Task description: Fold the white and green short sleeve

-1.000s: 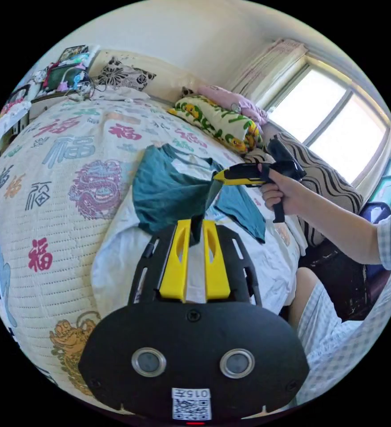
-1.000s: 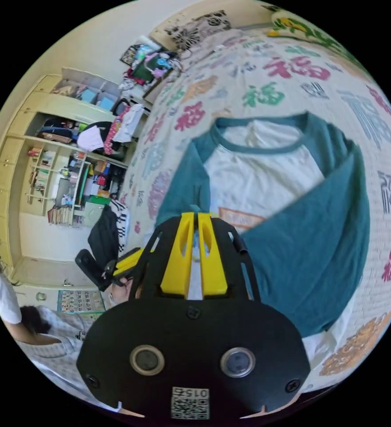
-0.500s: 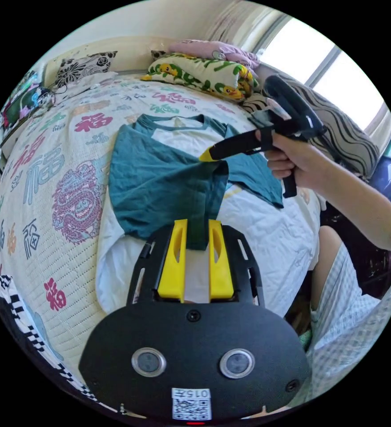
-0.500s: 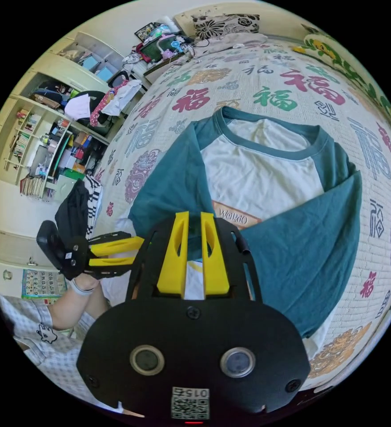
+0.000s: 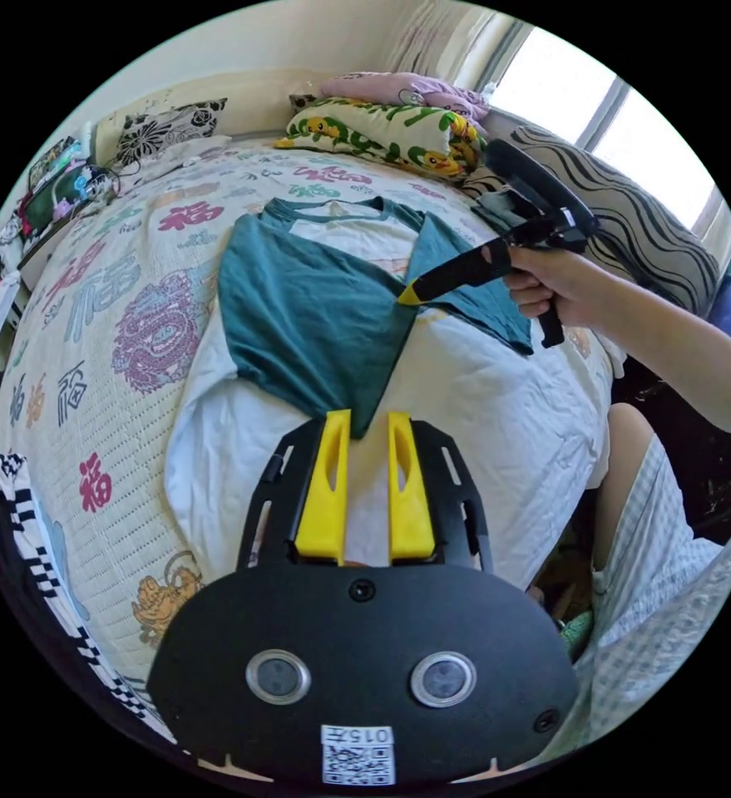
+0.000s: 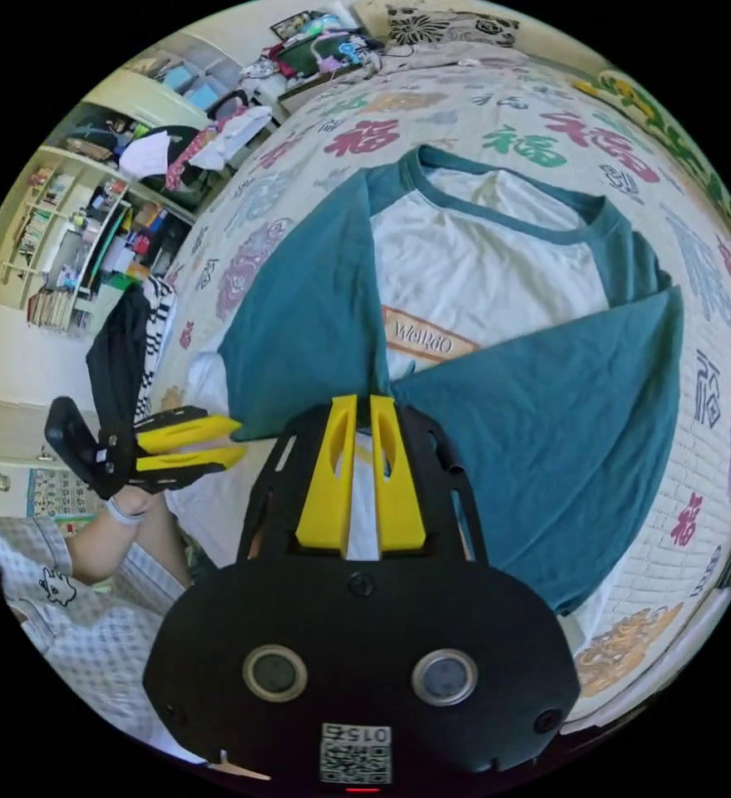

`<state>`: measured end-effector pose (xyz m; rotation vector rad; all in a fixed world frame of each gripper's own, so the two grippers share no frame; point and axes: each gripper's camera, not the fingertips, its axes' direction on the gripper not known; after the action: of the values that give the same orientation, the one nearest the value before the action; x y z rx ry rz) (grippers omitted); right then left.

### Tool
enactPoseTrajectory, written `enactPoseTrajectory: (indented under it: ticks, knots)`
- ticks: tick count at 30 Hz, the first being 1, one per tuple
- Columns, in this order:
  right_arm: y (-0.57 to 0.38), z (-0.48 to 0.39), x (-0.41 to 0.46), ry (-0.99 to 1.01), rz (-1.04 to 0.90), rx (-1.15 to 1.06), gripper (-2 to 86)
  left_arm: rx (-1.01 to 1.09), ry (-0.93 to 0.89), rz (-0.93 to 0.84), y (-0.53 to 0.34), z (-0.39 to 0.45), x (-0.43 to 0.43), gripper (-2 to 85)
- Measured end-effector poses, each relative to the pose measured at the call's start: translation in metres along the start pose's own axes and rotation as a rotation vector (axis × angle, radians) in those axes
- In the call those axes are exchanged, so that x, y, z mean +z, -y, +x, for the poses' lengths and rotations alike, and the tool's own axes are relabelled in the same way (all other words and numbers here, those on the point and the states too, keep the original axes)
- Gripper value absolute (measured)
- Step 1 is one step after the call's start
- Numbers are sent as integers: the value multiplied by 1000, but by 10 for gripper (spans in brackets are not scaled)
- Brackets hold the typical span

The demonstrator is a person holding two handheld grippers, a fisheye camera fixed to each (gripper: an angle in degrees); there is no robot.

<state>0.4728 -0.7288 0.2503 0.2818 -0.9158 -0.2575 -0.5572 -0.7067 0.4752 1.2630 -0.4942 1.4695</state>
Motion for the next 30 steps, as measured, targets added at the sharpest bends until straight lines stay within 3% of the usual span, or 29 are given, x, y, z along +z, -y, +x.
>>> enactPoseTrajectory:
  ticks: [4,7,14,17,20,23,30]
  knots:
    - [-13,20,-45,176,59,86,46,5,-30,12,9,-8,-4,69]
    - [-18,39,-94,66,153,107,55,2,-12,160,38,-36,-23,73]
    - [9,92,-185,-154,292,196,74,-56,78,243,189,-123,13,92]
    - [32,103,-189,-168,208,211,83,-87,54,121,243,-151,63,100]
    - [44,112,-181,-90,77,232,81,-92,142,-1,265,-156,109,106]
    - [39,111,-189,-75,46,230,43,-80,60,-65,267,-155,138,62]
    - [13,106,-243,-32,76,246,-8,-104,25,-90,284,-174,119,3]
